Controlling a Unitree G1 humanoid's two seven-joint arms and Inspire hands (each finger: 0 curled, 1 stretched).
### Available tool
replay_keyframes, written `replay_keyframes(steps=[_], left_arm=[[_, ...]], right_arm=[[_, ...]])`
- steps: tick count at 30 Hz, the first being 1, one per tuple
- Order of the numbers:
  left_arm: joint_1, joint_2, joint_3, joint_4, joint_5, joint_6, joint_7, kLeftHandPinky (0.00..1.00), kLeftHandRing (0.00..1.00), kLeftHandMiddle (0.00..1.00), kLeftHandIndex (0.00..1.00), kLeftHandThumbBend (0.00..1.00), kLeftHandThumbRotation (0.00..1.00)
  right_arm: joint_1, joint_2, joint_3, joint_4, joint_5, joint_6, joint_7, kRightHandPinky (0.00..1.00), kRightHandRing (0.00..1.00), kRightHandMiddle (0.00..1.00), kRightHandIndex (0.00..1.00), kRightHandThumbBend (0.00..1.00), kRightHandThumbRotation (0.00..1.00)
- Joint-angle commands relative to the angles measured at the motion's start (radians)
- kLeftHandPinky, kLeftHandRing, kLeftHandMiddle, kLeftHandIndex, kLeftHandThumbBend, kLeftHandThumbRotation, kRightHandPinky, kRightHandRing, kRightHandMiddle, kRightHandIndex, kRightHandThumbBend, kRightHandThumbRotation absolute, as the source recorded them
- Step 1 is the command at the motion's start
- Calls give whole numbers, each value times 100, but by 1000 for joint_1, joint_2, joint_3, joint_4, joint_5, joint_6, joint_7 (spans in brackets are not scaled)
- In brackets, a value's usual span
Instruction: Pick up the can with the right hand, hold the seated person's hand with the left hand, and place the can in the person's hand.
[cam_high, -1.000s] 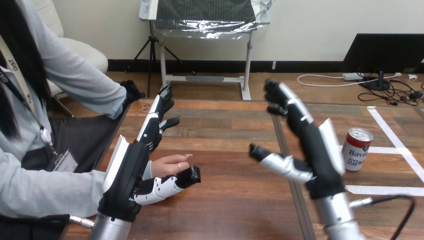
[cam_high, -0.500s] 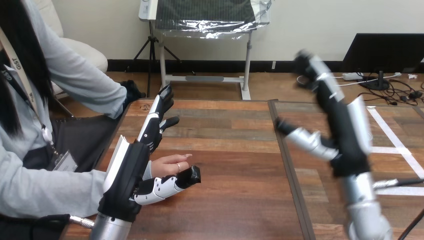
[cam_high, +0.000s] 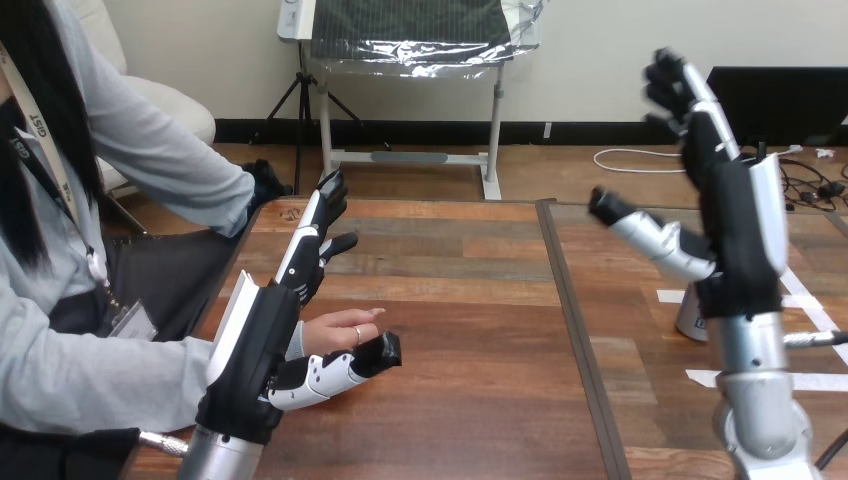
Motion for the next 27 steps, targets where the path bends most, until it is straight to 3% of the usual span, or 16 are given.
replay_keyframes(steps=[1,6,19,27], left_arm=[[-43,1,8,-35,-23,-11,-1,88,97,100,100,100,70],[-39,2,5,-38,-36,-9,-11,88,98,100,100,100,69],[-36,7,7,-39,-53,-16,-31,89,98,100,100,100,67],[-33,6,13,-42,-49,-17,-28,88,98,100,100,100,67]], right_arm=[[-83,-25,-32,9,22,22,-14,90,91,92,93,100,58],[-96,-35,-42,17,26,49,-19,93,93,92,93,100,57],[-131,-98,-36,43,-103,161,-192,92,88,89,93,100,58],[-161,-117,-36,95,-98,205,-217,96,90,89,94,100,57]])
